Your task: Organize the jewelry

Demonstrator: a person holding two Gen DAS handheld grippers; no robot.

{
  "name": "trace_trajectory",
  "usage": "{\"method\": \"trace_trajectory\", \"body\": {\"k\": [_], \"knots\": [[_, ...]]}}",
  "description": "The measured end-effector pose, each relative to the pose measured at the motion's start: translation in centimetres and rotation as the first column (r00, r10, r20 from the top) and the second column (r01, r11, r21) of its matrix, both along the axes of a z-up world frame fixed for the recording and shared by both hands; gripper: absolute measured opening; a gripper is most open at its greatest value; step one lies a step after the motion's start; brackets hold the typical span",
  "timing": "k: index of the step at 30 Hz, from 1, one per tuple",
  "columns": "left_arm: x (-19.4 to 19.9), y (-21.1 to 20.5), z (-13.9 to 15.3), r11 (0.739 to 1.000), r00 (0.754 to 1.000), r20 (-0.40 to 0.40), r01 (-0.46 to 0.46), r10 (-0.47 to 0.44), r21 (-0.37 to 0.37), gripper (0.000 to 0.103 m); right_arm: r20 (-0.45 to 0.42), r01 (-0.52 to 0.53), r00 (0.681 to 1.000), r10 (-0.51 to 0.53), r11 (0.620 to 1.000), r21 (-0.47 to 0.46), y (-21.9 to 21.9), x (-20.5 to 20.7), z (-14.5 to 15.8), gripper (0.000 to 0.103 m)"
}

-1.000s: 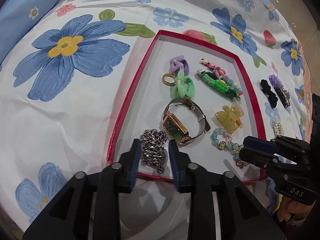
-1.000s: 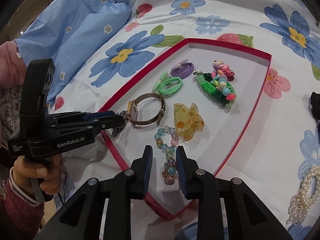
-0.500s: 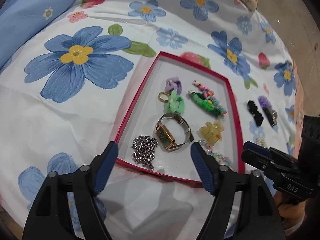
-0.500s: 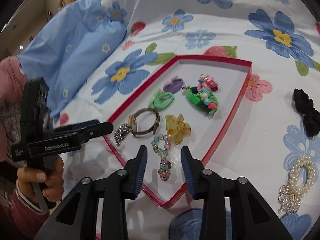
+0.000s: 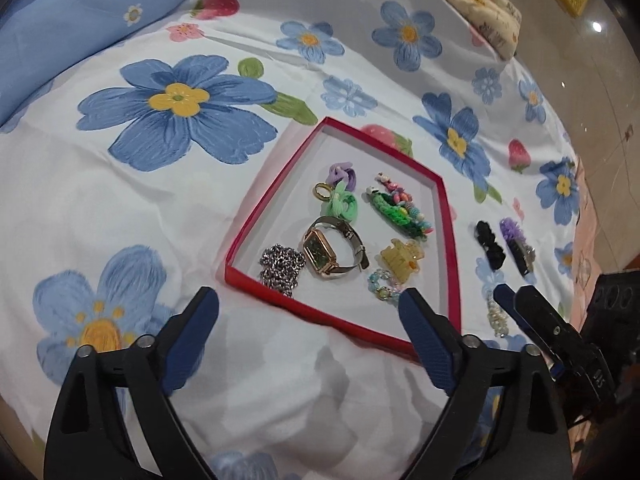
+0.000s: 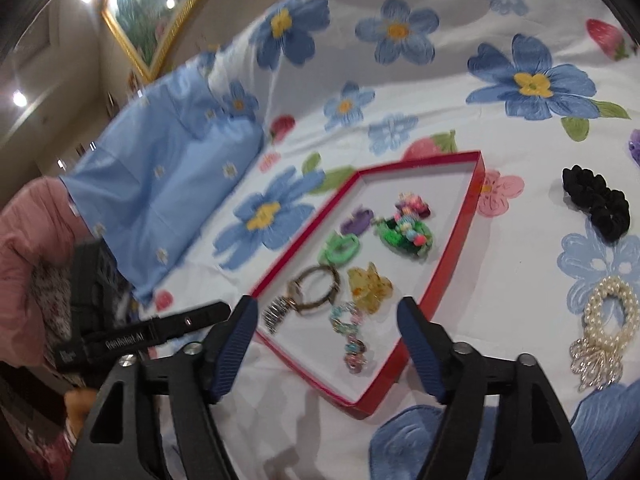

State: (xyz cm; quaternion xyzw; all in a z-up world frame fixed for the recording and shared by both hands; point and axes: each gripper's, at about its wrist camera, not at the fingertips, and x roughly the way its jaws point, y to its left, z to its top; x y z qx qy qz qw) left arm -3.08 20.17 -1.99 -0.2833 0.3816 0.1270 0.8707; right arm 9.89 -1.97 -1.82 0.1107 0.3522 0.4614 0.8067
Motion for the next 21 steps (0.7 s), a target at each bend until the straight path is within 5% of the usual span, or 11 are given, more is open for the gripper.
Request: {"method": "trace_trajectory", "body": {"k": [8,15,21], "knots": [[-2.7,-1.1,0.6,0.997,0.998,0.036,-0.046,0.044,0.060,0.100,0.047,0.052,0.997,-0.054,0.998,0.033,-1.7,-1.6,0.2,0.078],[-4.3,-3.1,1.5,0.980,0.999,0.024,-0.036,0.032,0.194,0.100,0.107,0.071,0.992,-0.070,0.997,-0.004,-2.5,-3.4,0.6,0.081],[-4.6,-4.2,6.4,0.941,0.998,0.067,-0.028,0.006,0.336,0.103,0.174,0.059,0.984,-0.049,0.997,-0.054,-3.0,-3.2,5.4,0.086]]}}
